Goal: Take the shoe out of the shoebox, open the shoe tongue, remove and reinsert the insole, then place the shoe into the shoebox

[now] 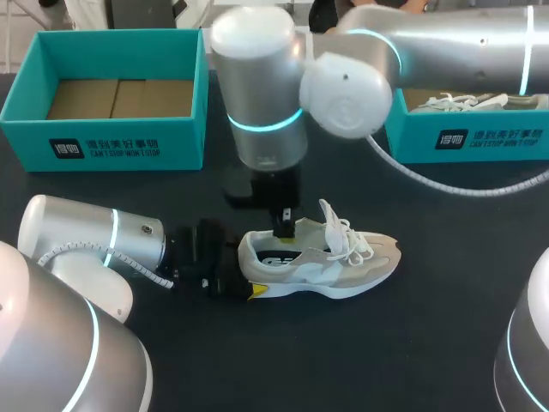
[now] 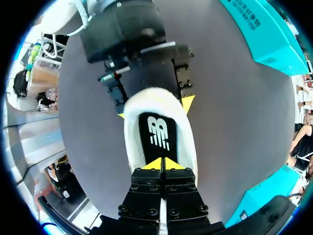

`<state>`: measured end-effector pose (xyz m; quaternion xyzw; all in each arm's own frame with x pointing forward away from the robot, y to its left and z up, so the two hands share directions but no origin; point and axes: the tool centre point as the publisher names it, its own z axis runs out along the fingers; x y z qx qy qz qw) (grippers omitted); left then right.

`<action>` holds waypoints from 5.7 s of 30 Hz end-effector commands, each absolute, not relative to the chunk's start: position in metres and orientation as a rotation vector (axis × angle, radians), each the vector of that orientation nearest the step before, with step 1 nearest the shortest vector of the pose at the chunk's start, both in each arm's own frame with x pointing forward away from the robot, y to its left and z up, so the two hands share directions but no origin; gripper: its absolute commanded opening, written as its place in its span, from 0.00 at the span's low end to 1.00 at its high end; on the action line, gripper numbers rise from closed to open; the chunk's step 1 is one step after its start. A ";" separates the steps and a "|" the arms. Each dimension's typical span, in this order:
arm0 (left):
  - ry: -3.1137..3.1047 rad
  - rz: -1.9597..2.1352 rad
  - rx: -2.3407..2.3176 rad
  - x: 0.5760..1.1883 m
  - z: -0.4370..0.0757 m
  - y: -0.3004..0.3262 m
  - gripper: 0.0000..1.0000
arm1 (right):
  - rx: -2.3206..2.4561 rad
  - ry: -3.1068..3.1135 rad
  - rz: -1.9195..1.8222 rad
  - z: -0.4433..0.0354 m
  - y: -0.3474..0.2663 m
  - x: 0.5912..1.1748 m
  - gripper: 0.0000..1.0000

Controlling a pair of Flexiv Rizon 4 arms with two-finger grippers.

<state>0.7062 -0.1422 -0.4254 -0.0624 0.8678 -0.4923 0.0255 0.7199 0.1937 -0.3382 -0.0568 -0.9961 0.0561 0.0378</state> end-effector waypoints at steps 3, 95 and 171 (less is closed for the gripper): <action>2.686 -1.516 -0.195 0.708 -0.429 -0.141 0.00 | -0.183 -3.056 0.129 -0.366 0.181 0.719 0.00; 2.686 -1.516 -0.195 0.708 -0.429 -0.141 0.00 | -0.642 -3.030 -0.024 -0.300 0.172 0.717 0.00; 2.686 -1.516 -0.195 0.708 -0.429 -0.141 0.00 | 0.029 -2.603 -0.989 -0.298 0.263 0.711 0.56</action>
